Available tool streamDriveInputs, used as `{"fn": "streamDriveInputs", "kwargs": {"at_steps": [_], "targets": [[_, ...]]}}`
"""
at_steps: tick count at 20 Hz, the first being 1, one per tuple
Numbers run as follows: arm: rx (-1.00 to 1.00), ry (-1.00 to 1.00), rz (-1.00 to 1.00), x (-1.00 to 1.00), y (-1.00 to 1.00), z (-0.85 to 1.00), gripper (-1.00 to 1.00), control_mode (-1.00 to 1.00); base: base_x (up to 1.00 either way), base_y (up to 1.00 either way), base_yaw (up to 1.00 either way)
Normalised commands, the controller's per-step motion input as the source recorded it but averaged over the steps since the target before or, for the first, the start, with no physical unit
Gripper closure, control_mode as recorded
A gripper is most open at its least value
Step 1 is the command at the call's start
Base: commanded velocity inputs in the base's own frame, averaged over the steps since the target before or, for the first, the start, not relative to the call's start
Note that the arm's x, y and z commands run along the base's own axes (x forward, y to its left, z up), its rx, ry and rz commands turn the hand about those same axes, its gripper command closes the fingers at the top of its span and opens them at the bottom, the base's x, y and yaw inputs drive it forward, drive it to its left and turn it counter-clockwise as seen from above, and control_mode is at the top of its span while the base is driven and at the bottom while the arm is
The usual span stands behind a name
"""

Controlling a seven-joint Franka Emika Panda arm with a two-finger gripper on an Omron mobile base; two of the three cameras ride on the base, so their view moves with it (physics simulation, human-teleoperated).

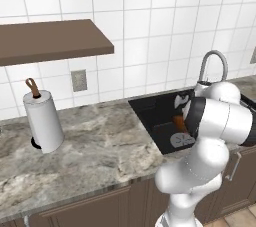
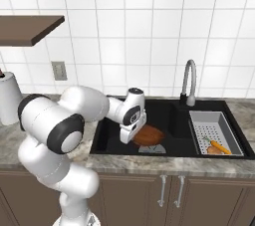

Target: Dump the potato and carrot from the bowl so the bowl can be washed. Place the bowl in the sink after clearing the leftovers.

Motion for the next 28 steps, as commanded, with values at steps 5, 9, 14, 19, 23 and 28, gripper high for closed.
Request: {"fn": "streamDriveInputs", "kwargs": {"at_steps": [5,9,14,19,23,28], "targets": [[0.0,0.0,-0.05,0.24,0.0,-0.42,1.0,-1.0,0.0,0.0,0.0],[0.0,-0.01,-0.07,0.33,0.05,-0.33,1.0,-1.0,0.0,0.0,0.0],[0.0,-0.01,-0.1,0.47,0.11,-0.28,1.0,-1.0,0.0,0.0,0.0],[0.0,0.0,-0.1,0.41,0.0,-0.33,1.0,-1.0,0.0,0.0,0.0],[0.0,0.0,-0.02,0.01,-0.01,-0.62,1.0,-1.0,0.0,0.0,0.0],[0.0,0.0,-0.04,0.17,0.0,-0.39,1.0,-1.0,0.0,0.0,0.0]]}}
